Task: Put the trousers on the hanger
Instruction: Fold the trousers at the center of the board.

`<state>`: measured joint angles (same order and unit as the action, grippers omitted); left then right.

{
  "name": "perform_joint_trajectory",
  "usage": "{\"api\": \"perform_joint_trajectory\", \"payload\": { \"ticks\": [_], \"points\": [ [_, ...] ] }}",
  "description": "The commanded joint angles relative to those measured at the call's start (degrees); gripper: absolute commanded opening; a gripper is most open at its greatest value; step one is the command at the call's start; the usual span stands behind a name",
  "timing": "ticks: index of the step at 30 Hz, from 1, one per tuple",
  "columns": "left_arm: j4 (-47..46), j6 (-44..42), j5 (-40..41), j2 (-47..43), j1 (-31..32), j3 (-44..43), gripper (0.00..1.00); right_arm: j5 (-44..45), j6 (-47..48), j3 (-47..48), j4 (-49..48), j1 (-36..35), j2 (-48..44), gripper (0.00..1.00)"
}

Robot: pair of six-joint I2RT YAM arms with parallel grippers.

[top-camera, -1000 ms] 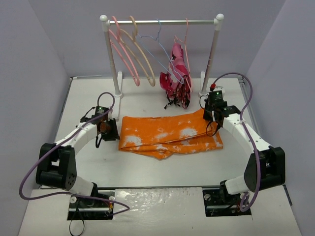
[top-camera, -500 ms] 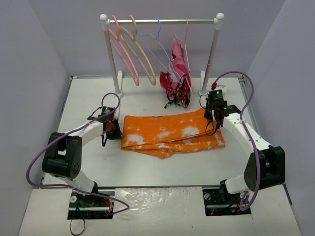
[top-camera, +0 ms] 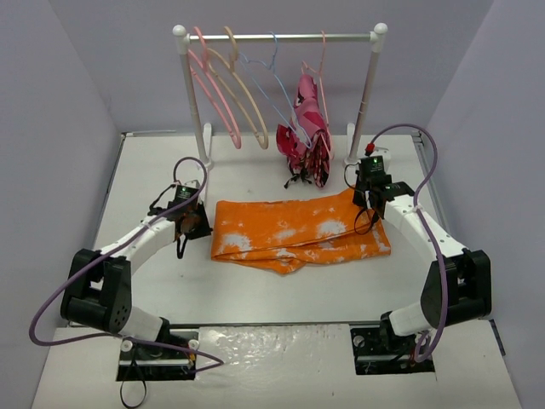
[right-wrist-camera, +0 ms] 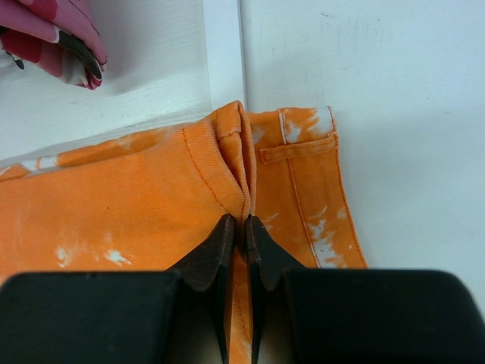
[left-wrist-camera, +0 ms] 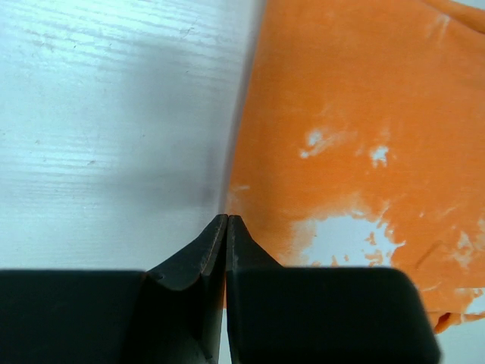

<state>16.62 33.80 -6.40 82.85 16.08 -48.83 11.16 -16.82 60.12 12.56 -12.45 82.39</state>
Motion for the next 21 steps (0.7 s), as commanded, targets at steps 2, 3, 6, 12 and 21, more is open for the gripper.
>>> {"api": "perform_joint_trajectory", "payload": {
  "ticks": [2,3,6,12,21],
  "points": [
    [-1.7,-0.8,-2.6,3.2,0.4,-2.8,0.00,2.4,-0.1,0.9,-4.0,0.5,-0.1,0.00],
    [-2.0,-0.7,-2.7,3.8,0.4,-2.4,0.00,2.4,0.0,0.9,-4.0,0.6,-0.2,0.00],
    [-3.7,-0.3,-3.2,5.5,0.4,-0.8,0.00,2.7,-0.1,0.7,-4.0,1.0,-0.3,0.00],
    [-7.4,1.8,-2.5,9.0,3.6,1.4,0.00,2.7,0.2,0.4,-4.2,1.7,-0.3,0.00],
    [-6.2,6.0,4.0,11.7,6.1,4.4,0.00,5.9,0.1,-1.2,-4.2,4.6,-1.0,0.00]
  ]
}}
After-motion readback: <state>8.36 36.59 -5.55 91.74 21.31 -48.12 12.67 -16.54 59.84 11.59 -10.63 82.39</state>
